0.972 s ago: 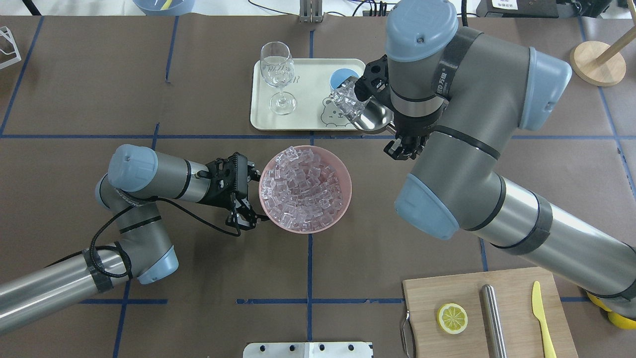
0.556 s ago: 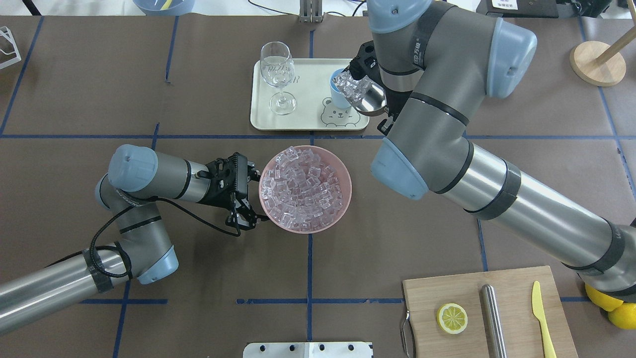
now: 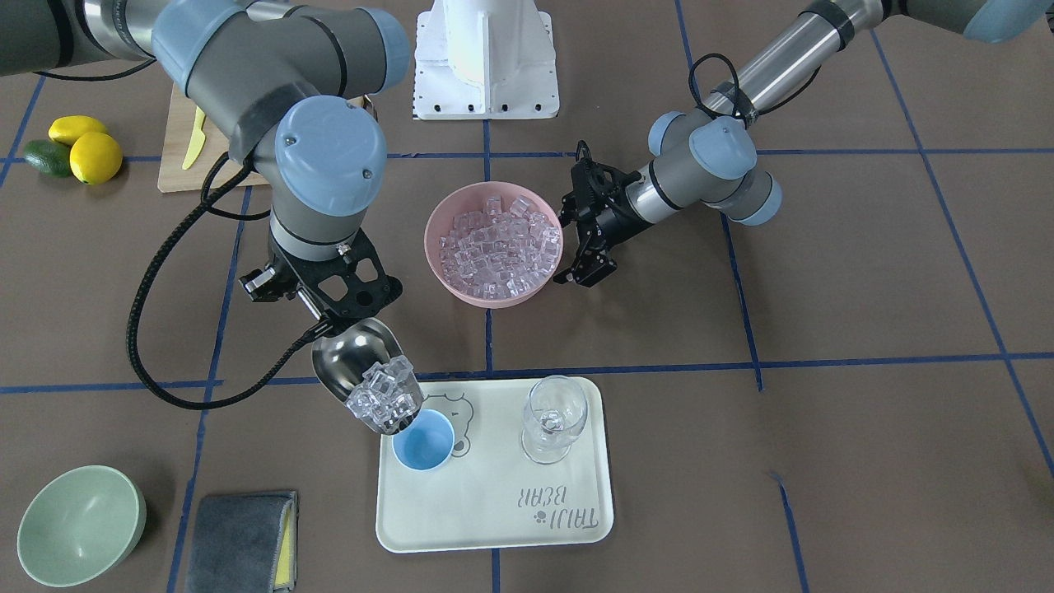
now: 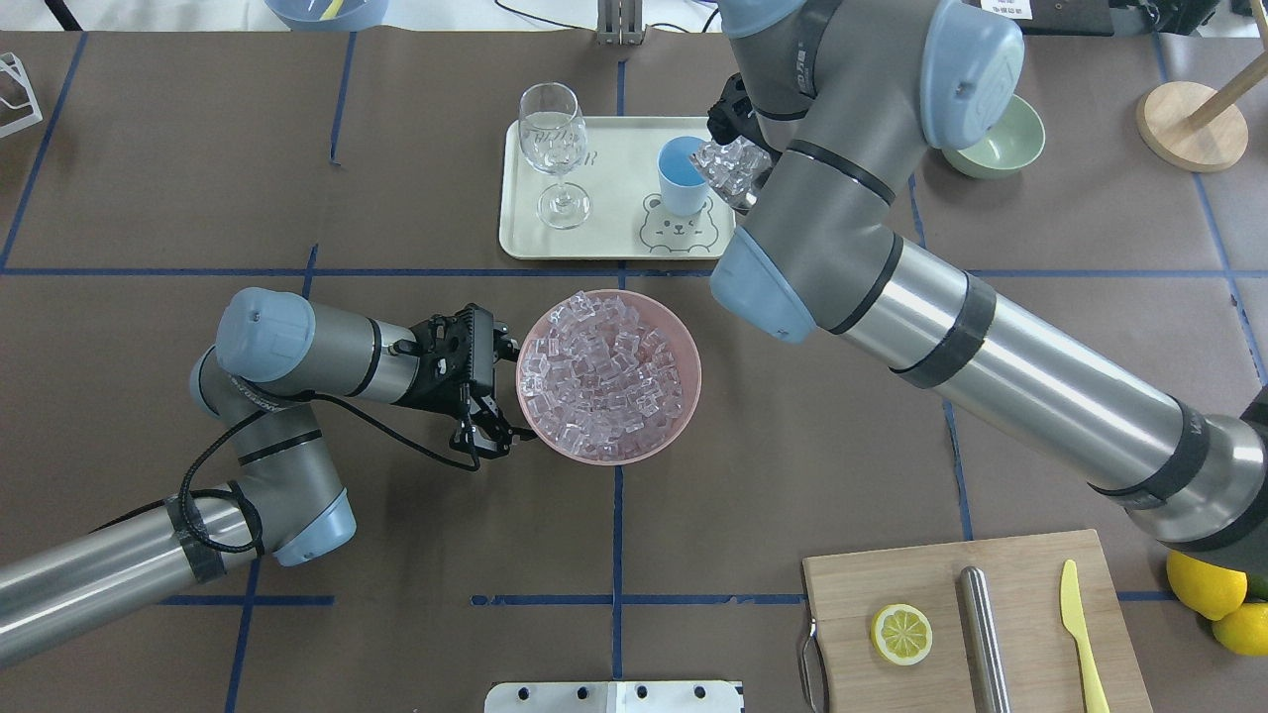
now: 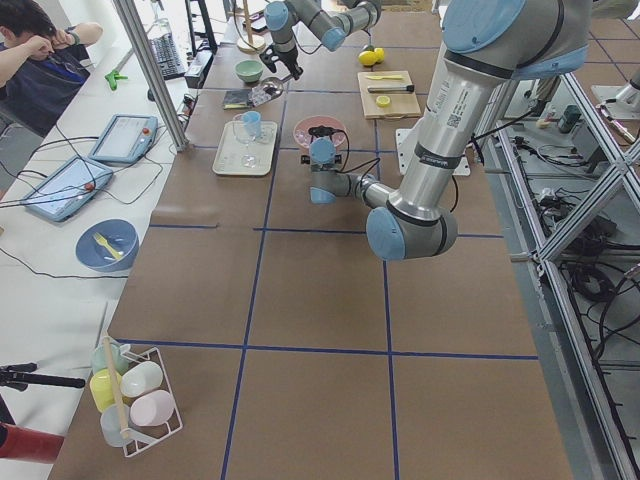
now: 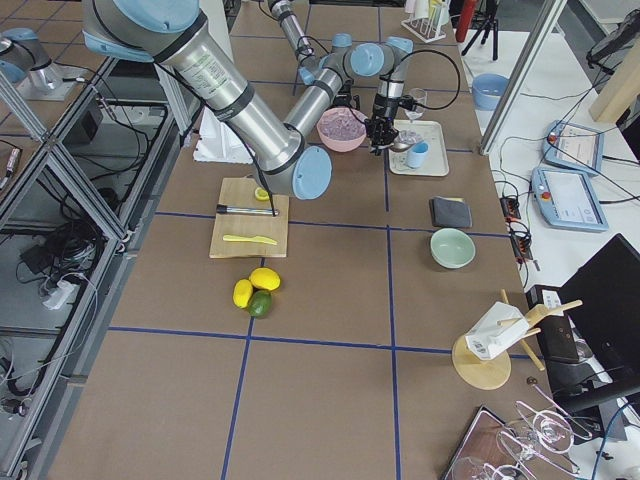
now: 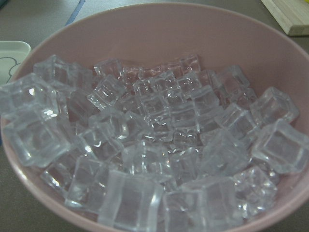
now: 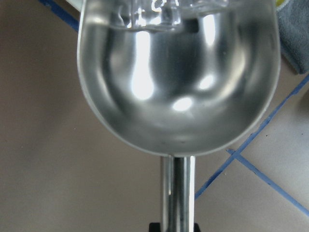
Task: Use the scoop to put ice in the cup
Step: 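Tilt the scoop over the blue cup to pour the ice in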
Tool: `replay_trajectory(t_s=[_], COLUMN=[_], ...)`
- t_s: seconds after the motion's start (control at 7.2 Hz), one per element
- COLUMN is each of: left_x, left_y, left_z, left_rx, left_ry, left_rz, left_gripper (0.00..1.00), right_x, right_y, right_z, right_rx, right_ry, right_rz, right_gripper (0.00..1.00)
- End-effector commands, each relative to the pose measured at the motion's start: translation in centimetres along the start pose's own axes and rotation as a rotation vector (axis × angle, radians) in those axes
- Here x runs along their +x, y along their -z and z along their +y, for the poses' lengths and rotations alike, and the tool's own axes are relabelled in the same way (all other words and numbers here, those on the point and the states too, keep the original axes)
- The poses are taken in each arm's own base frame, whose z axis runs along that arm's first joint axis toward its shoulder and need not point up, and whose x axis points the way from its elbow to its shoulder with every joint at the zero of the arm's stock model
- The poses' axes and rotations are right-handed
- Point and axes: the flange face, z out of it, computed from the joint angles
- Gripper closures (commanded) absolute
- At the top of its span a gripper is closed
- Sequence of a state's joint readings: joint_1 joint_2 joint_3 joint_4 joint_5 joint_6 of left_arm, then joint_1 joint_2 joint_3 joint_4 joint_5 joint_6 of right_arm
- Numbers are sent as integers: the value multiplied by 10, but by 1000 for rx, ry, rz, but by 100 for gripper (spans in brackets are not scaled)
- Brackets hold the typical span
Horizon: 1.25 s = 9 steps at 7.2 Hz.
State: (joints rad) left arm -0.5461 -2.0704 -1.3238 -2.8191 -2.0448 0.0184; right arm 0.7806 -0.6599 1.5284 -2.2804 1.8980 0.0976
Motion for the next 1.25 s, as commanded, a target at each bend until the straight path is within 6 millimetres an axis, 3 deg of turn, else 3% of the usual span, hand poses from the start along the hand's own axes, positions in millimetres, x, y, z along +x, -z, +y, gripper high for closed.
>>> replay_trajectory(t_s=[0.0,0.42,1.11], left_x=[0,0,0], left_y=[0,0,-1], left_z=[-1,-1,-3], left_rx=[2,1,3], left_ry=[-1,0,-2], left_rz=[0,0,0], left_gripper=[0,0,0], right_x=[1,7,15], right_y=[14,37,38], right_z=[-3,-18,-18], right_rx=[-89,-168,-180], right_ry=[32,49,79], right_rz=[27,27,24], right_gripper=[100,100,100])
